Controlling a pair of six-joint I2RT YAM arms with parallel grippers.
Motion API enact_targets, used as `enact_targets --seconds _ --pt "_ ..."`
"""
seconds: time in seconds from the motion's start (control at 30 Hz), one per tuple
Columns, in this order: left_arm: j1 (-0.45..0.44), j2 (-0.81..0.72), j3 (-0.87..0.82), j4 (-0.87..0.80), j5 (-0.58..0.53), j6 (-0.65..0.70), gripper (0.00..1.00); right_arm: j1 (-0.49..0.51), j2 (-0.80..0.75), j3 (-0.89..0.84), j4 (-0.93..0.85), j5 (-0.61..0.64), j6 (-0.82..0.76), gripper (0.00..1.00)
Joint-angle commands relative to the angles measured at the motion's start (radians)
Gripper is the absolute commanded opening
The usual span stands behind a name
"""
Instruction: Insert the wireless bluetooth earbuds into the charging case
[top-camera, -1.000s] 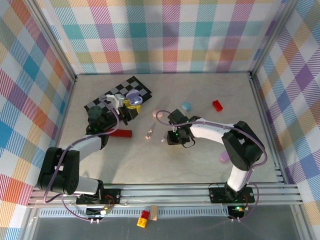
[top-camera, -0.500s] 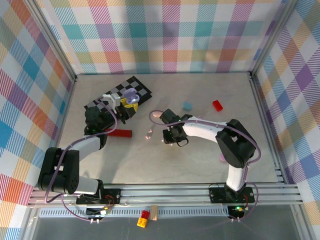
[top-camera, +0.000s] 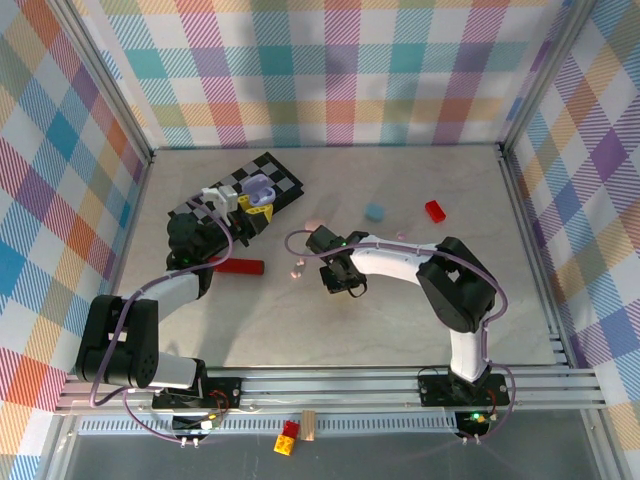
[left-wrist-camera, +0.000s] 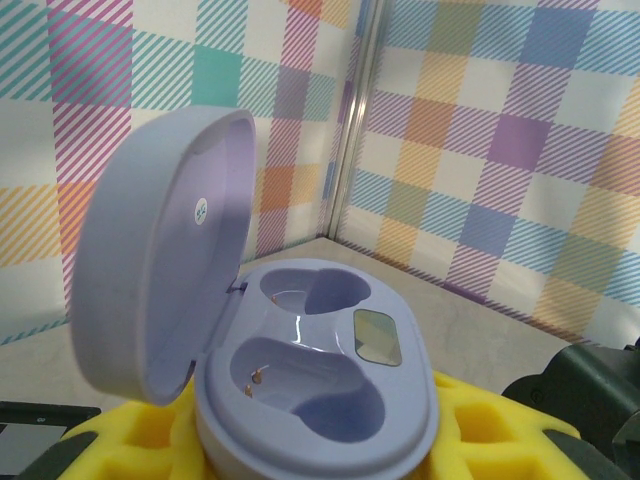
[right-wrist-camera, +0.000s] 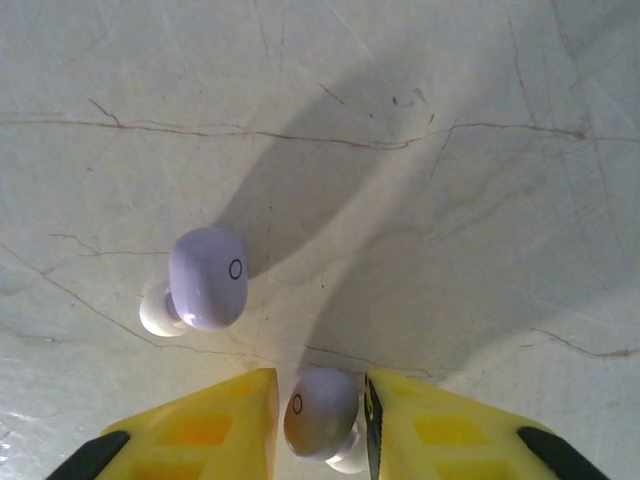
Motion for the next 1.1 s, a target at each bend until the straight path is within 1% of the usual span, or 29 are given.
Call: enact_targets --seconds 0.0,0.1,0.23,0.33,0.4,0.5,0.67,0.8,0.9,1.07 --pt "0.014 -0.013 -0.002 0.042 0.012 -0.010 0.31 0.006 0.019 0.032 -0.041 0.026 -0.019 0.25" --pt "0.014 -0.013 -0.002 0.042 0.012 -0.010 0.31 0.006 0.029 0.041 -0.050 0.024 -0.030 0.22" --pt "0.014 -0.015 -0.003 0.030 0.011 0.005 0.31 0.005 0.031 0.043 -0.049 0.015 -0.042 0.20" --pt "0.013 -0.020 -0.006 0.027 0.011 0.010 0.31 -0.001 0.009 0.035 -0.035 0.011 -0.055 0.20" --pt "0.014 -0.021 -0.008 0.025 0.011 0.014 0.31 -0.017 -0.020 0.017 -0.007 -0.017 -0.062 0.20" --pt "0.012 -0.020 -0.008 0.029 0.014 0.014 0.31 -0.059 -0.090 -0.039 0.069 -0.102 -0.065 0.20" --pt "-0.005 -0.019 -0.011 0.038 0.036 0.036 0.32 -0.171 -0.238 -0.152 0.228 -0.344 -0.024 0.20" --pt "-0.037 -0.021 -0.007 0.014 0.052 0.069 0.32 -0.253 -0.339 -0.186 0.282 -0.504 -0.007 0.20" --pt "-0.072 -0.034 0.003 -0.048 0.072 0.117 0.32 -0.302 -0.413 -0.194 0.311 -0.616 -0.011 0.20" --pt "-0.157 -0.068 0.022 -0.182 0.083 0.215 0.32 -0.338 -0.519 -0.185 0.364 -0.729 -0.070 0.20"
